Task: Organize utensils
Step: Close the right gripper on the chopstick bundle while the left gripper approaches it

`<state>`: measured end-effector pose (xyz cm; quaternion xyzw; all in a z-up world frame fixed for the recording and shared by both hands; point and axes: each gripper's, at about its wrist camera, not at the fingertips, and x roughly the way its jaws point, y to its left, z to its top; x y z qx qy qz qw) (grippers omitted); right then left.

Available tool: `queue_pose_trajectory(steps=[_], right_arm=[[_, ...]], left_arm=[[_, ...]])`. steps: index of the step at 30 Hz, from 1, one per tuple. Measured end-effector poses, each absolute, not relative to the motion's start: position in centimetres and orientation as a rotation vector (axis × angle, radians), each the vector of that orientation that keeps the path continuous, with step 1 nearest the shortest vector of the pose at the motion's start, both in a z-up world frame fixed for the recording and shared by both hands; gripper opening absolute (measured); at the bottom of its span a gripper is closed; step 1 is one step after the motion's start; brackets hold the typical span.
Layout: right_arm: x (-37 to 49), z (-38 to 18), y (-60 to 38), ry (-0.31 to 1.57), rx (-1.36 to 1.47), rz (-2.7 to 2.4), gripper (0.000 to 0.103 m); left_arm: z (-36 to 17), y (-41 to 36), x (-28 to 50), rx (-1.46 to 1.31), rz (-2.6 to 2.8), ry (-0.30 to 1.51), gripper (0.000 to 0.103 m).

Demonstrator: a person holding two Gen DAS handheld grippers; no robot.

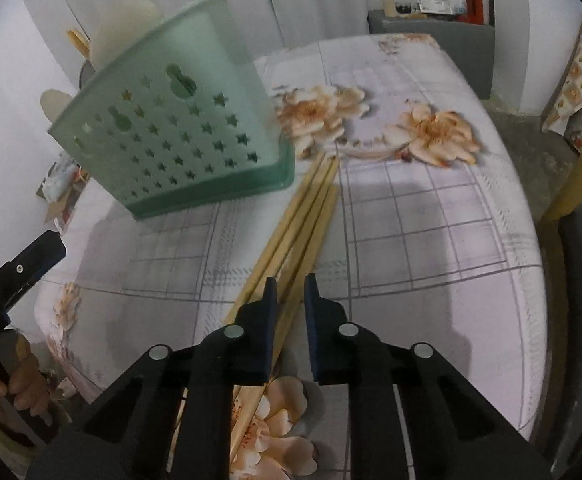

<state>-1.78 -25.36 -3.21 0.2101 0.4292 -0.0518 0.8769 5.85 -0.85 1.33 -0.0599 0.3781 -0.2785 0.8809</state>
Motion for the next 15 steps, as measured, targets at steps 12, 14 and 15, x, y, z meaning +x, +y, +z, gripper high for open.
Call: queue_pose_trajectory(steps=[12, 14, 15], right_arm=[[-2.6, -3.7, -26.0, 0.881, 0.454, -0.124, 0.007], [-2.7, -3.7, -26.1, 0.878, 0.444, -0.133, 0.007], [-2.8, -3.7, -26.2, 0.876, 0.445, -0.14, 0.007]], left_arm=[[1.0, -6.6, 4.1, 0.058, -0.741, 0.802, 0.073], [0.4, -8.1, 4.1, 0.088, -0.806, 0.832, 0.065], [0.1, -8.7, 4.1, 0.097, -0.824, 0.845, 0.062]])
